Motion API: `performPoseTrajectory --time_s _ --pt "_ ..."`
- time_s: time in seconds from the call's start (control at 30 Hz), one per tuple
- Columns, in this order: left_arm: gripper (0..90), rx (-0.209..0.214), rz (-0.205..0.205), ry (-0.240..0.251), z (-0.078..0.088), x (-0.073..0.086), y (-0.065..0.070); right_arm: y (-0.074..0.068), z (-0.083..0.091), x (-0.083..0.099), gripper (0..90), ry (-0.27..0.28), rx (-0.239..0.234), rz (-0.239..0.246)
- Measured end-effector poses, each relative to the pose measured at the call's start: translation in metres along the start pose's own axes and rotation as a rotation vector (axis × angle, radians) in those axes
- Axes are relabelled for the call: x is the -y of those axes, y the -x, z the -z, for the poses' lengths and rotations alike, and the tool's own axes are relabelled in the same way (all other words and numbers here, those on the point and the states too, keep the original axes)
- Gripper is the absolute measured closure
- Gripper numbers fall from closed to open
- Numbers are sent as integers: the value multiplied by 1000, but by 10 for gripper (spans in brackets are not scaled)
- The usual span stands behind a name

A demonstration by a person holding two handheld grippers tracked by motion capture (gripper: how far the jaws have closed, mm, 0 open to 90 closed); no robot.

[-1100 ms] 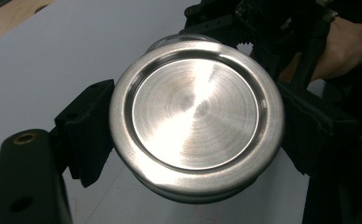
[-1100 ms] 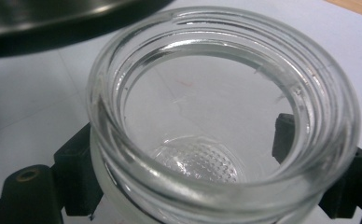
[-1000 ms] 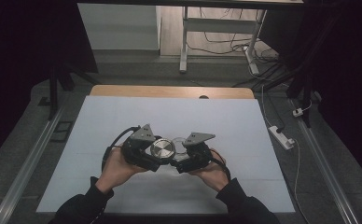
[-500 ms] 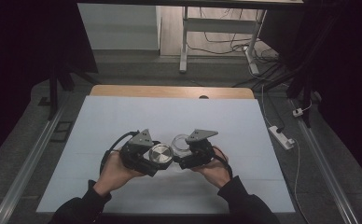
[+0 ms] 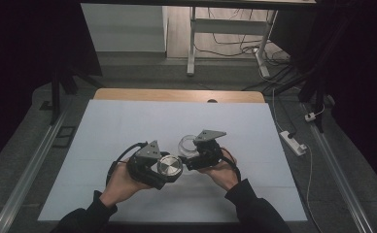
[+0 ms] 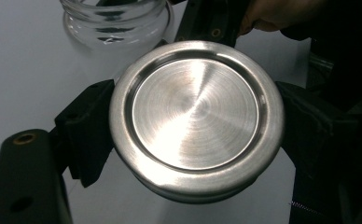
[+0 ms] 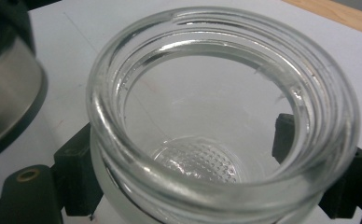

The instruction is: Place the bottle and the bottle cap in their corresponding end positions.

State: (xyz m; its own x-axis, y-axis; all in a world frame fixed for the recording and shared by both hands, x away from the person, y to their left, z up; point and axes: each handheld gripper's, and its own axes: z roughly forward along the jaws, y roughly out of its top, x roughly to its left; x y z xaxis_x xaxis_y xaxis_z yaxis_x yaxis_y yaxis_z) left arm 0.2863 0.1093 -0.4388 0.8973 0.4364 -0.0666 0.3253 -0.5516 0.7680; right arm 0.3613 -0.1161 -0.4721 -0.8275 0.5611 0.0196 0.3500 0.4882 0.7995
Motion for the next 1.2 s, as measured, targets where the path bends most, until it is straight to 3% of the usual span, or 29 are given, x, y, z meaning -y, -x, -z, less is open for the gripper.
performPoseTrajectory --time_s 0.4,0.6,1.2 --pt "186 17 -23 -23 -18 12 7 11 -8 -6 146 7 23 -11" --pt "185 19 -7 -27 -30 20 9 15 -16 -12 146 10 34 -16" --pt "186 -5 -8 -39 -60 32 8 34 -51 -19 146 -8 84 -31"
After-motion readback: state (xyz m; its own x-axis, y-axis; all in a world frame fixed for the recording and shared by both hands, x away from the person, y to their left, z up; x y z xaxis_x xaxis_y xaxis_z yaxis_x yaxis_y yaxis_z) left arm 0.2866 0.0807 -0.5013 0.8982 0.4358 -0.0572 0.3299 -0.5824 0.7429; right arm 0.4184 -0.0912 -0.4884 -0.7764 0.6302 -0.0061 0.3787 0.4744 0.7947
